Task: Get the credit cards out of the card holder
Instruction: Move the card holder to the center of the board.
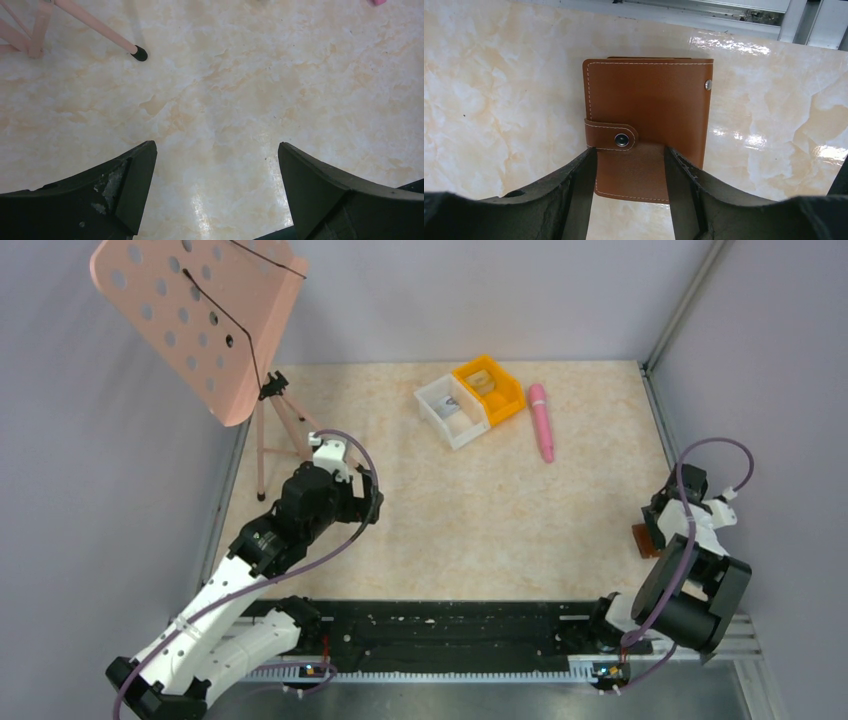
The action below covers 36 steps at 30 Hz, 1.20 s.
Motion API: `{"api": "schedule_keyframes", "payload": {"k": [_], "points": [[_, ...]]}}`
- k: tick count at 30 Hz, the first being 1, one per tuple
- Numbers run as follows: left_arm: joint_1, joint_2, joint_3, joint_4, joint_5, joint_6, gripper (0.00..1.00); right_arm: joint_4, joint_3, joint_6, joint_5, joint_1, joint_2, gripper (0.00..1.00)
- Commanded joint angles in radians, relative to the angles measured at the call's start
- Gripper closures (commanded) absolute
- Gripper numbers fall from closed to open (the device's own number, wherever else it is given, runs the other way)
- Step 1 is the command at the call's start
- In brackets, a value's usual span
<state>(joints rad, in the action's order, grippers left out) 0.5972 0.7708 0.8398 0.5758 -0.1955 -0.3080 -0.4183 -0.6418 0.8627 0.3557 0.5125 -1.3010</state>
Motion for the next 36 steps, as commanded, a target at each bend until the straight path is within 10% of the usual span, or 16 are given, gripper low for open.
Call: {"api": "schedule_keyframes", "payload": {"k": [1, 28, 36], "points": [[0.0, -0.019, -0.01, -0.045, -0.014, 0.017, 0.03, -0.052, -0.032, 0.008, -0.065, 0.01, -0.008, 0.48], [0.0, -0.042, -0.011, -0.045, -0.026, 0.023, 0.03, -0.059, -0.164, -0.064, -0.05, 0.011, -0.226, 0.53], [0.0, -0.042, -0.01, -0.042, -0.039, 0.023, 0.03, 0.089, -0.106, -0.2, -0.373, -0.014, -0.243, 0.65]]}}
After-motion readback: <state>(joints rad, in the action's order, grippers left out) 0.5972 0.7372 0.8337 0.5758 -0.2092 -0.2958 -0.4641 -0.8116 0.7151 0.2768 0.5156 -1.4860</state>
